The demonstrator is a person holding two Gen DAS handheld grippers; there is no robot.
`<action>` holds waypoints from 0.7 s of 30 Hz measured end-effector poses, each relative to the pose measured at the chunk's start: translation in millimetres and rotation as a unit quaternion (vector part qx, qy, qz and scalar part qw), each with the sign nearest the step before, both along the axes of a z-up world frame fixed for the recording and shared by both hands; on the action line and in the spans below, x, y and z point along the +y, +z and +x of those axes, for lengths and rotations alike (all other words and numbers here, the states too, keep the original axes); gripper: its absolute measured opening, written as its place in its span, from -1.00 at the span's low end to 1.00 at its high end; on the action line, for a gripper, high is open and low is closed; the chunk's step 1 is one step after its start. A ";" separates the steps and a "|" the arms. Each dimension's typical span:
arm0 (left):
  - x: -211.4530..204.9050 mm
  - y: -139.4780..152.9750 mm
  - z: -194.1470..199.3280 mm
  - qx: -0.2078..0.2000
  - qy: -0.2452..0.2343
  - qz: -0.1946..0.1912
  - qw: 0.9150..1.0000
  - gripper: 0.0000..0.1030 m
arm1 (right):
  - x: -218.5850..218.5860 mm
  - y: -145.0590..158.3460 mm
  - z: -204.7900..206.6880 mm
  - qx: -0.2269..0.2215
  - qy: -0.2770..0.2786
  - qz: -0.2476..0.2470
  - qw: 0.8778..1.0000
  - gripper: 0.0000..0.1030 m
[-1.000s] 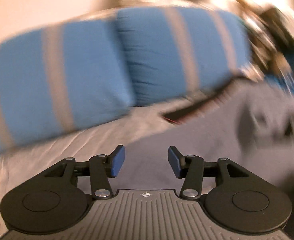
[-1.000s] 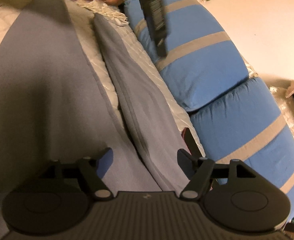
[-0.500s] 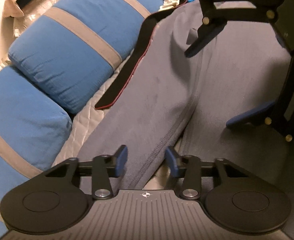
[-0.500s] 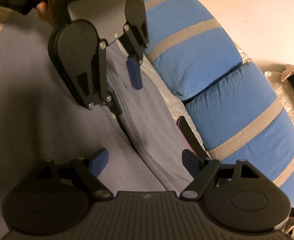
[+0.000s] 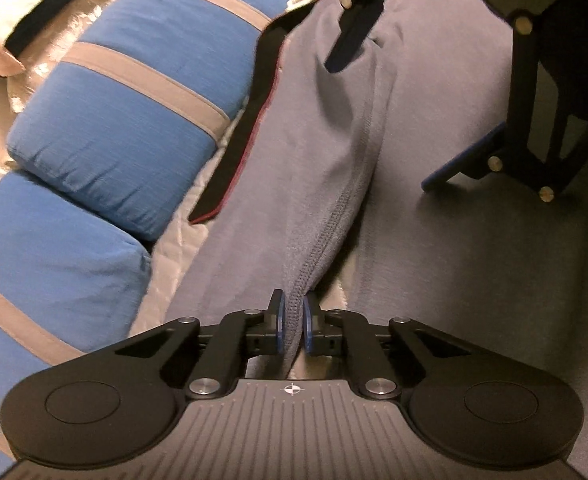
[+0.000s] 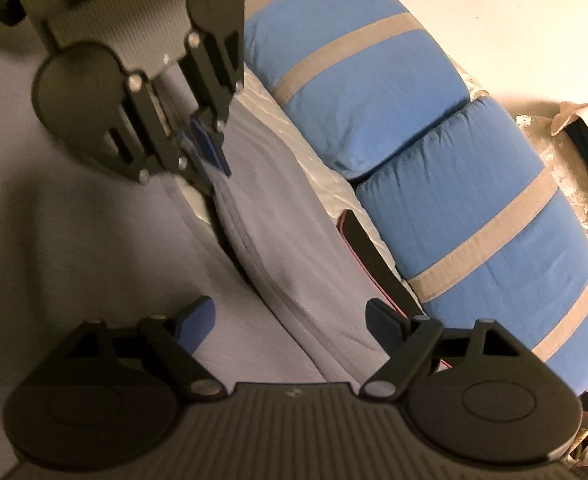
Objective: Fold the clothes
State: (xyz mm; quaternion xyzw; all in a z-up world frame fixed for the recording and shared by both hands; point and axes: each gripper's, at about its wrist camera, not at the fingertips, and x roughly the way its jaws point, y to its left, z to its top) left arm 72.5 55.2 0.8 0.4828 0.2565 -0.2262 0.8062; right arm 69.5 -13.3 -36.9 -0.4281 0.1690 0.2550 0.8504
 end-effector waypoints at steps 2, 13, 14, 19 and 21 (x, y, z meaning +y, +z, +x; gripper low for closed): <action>1.2 2.7 -1.0 -0.013 0.002 -0.006 1.000 -0.84 | -0.8 -0.4 4.3 0.001 -0.009 0.002 1.000 0.74; 0.8 15.0 -1.2 -0.090 0.036 -0.021 0.995 -0.86 | -11.8 11.8 30.6 -0.002 -0.072 0.049 0.996 0.73; 0.4 16.1 -1.1 -0.099 0.039 -0.022 0.994 -0.86 | -12.9 11.8 33.1 -0.005 -0.077 0.049 0.996 0.71; 0.1 20.8 -0.4 -0.141 0.059 -0.024 0.988 -0.86 | -19.7 16.7 42.5 -0.002 -0.087 0.063 0.994 0.69; -1.4 21.5 1.8 -0.147 0.063 -0.024 0.987 -0.86 | -23.1 21.1 43.5 0.005 -0.082 0.074 0.994 0.67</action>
